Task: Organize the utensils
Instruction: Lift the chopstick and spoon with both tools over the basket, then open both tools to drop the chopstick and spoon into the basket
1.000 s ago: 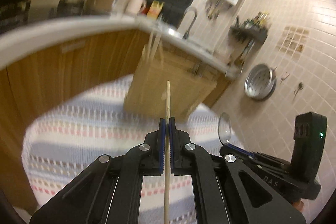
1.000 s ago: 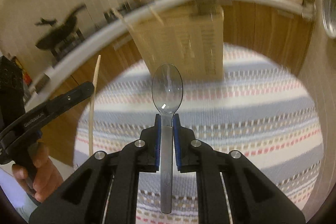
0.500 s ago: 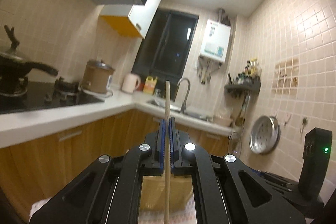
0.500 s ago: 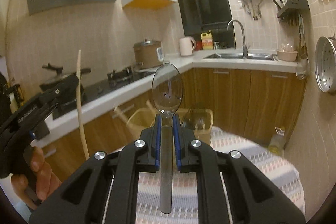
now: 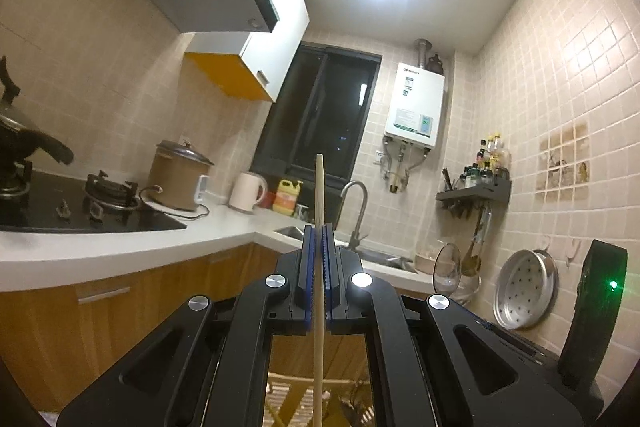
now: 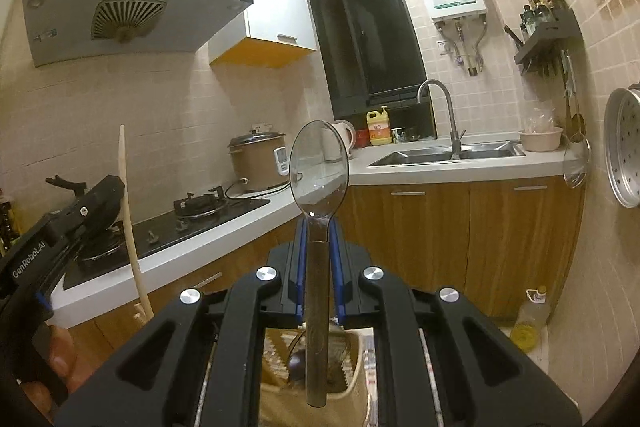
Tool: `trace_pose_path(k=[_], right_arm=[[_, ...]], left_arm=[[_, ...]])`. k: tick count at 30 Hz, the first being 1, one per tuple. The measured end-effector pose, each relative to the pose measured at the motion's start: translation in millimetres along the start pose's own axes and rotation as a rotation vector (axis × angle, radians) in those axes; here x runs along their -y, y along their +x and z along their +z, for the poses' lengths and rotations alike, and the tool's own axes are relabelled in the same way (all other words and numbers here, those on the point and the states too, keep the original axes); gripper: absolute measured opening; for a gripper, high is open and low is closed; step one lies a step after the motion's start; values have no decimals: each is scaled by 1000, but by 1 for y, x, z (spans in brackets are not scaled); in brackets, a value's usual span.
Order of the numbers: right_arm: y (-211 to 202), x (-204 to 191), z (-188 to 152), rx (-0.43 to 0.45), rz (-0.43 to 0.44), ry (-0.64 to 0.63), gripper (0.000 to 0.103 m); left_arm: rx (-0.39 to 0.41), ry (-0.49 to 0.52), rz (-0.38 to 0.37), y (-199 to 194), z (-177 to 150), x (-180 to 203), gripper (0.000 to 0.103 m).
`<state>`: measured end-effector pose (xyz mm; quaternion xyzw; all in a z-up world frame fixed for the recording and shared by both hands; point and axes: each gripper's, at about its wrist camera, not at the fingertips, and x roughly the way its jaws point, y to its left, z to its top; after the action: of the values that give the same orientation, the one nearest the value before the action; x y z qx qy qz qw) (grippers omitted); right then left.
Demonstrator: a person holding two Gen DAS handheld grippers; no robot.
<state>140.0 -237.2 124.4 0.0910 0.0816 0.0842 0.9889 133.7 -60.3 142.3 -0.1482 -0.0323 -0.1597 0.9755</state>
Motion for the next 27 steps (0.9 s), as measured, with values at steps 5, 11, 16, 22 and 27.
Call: trace_pose_path(k=[5,11,16,22,27], right_arm=[[22,2,-9,-1,12,-21,9],[33,0,-23,14,-10,-60,9],[40,1,-34,-12,-11,-62,9],[32,6,-37,-5,-13,-35,10],[23,12,-38,-47,25,1,17]], left_arm=[[-16,14,-4,19,-14,-3,1],[-11,65,24,30,-23,1,2],[-26,118,38,35,-36,7,2],[-50,129,43,33,-41,2,3],[-84,95,33,23,-37,-9,23]])
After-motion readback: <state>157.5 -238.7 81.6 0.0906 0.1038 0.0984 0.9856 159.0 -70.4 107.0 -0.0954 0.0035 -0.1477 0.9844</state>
